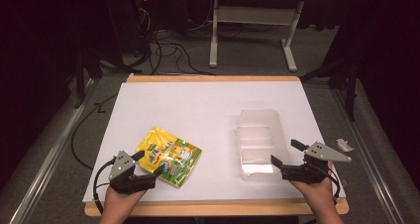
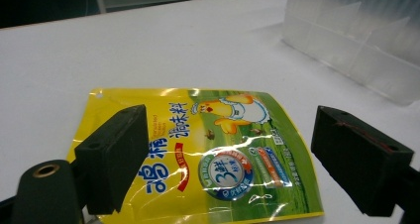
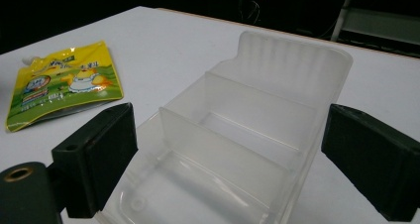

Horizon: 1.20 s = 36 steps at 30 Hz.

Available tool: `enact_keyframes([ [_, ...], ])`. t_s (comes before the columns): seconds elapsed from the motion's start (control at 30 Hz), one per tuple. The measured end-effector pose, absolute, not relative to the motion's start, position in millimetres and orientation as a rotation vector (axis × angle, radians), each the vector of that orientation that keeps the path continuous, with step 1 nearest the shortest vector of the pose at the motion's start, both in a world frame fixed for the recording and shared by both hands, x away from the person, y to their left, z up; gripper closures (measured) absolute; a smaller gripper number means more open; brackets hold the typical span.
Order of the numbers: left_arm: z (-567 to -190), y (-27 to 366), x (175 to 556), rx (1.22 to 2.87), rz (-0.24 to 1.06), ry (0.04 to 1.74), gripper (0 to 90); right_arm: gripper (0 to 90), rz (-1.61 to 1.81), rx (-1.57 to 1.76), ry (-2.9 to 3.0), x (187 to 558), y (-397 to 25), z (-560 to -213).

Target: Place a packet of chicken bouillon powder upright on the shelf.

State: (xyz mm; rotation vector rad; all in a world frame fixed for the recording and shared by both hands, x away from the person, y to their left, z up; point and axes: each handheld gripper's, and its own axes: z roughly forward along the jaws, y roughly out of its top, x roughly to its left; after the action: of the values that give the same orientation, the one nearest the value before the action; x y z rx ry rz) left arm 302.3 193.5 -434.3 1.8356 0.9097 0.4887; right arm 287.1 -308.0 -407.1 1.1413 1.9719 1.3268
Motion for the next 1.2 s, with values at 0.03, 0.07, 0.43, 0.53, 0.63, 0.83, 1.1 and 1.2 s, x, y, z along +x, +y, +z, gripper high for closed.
enact_keyframes([
  [0.03,-435,192,303,1.849,0.488,0.903,15.3,7.1,1.324,1.140,1.975,287,-308,-407],
  [0.07,-436,192,304,1.862,0.487,0.900,15.3,7.1,1.322,1.137,1.978,287,-307,-408],
  [0.43,-438,188,307,1.868,0.472,0.925,16.3,7.4,1.329,1.132,1.982,283,-307,-407],
  [0.53,-439,189,308,1.860,0.466,0.942,17.2,7.6,1.331,1.127,1.983,284,-308,-407],
  [0.63,-439,192,310,1.851,0.463,0.959,17.9,8.1,1.335,1.129,1.983,285,-309,-407],
  [0.83,-441,199,311,1.836,0.461,0.994,18.9,9.1,1.342,1.135,1.977,284,-310,-407],
  [1.1,-442,201,312,1.827,0.465,1.012,18.3,10.3,1.342,1.140,1.985,284,-311,-406],
  [1.2,-444,204,313,1.827,0.480,1.033,18.2,10.4,1.351,1.143,1.983,285,-312,-406],
])
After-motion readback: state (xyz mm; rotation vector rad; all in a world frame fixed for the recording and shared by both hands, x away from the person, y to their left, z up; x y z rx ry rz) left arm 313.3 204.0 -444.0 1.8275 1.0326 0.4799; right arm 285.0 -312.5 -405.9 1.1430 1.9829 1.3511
